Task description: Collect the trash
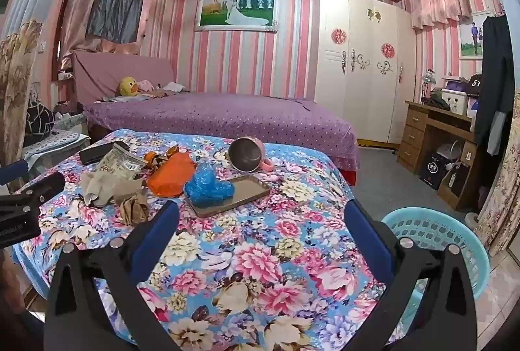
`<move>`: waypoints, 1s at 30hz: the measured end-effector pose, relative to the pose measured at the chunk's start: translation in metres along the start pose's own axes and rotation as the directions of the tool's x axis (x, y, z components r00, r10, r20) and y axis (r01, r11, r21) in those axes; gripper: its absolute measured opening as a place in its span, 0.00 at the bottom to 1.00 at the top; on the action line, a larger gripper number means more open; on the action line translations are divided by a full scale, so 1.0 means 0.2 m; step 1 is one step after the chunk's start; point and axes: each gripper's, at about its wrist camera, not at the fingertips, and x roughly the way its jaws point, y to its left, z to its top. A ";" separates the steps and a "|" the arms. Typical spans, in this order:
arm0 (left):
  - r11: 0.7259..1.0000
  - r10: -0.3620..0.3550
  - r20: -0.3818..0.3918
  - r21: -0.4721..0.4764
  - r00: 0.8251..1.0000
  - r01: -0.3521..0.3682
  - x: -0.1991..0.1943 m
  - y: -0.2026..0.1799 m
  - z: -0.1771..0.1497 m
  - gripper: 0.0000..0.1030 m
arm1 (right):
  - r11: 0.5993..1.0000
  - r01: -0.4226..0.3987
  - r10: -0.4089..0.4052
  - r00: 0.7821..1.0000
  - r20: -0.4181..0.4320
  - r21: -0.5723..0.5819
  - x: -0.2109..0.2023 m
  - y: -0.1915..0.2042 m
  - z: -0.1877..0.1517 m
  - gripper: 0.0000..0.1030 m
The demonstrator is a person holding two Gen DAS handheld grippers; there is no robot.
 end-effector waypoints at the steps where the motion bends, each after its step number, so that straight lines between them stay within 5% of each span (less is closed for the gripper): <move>1: 1.000 0.002 0.002 -0.001 1.000 -0.002 0.00 0.00 0.00 0.95 | 1.000 -0.001 0.001 1.000 0.006 -0.002 0.00 0.00 0.00 0.96; 30: 1.000 0.000 0.001 0.001 1.000 0.000 -0.01 -0.02 0.00 0.95 | 1.000 0.005 -0.005 1.000 0.002 0.003 0.01 -0.03 0.01 0.96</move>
